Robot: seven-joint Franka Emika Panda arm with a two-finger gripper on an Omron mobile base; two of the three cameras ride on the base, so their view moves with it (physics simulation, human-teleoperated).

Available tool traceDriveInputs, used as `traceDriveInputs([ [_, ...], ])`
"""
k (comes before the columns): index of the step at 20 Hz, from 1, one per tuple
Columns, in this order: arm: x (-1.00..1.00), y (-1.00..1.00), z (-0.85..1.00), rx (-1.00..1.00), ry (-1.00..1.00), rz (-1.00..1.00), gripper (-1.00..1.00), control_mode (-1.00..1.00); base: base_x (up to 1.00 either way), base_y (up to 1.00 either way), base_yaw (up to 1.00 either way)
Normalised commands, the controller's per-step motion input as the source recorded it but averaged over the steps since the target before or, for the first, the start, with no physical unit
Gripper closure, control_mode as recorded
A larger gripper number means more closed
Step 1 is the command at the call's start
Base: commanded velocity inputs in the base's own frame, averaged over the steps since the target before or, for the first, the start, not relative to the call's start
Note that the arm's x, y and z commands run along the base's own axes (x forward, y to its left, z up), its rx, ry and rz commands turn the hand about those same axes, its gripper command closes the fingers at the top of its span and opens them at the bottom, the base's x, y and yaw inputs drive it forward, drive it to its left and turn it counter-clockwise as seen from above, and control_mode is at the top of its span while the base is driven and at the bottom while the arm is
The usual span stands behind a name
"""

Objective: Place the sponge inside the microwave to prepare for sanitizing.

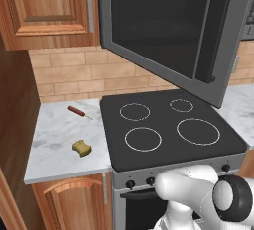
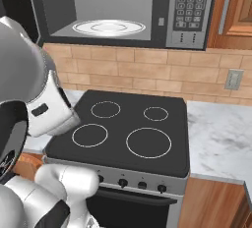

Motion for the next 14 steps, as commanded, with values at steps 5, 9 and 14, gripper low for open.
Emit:
traceDriveInputs([
  [5,1.0,-0.06,-0.58,0.84,0.29,0.24,-1.0,-1.0,0.0,0.0,0.0],
  [9,1.0,0.52,-0.58,0.64,0.27,0.45,-1.0,-1.0,0.0,0.0,0.0],
  [14,0.91,0.69,-0.43,0.5,0.18,0.47,-1.0,-1.0,0.0,0.0,0.0],
])
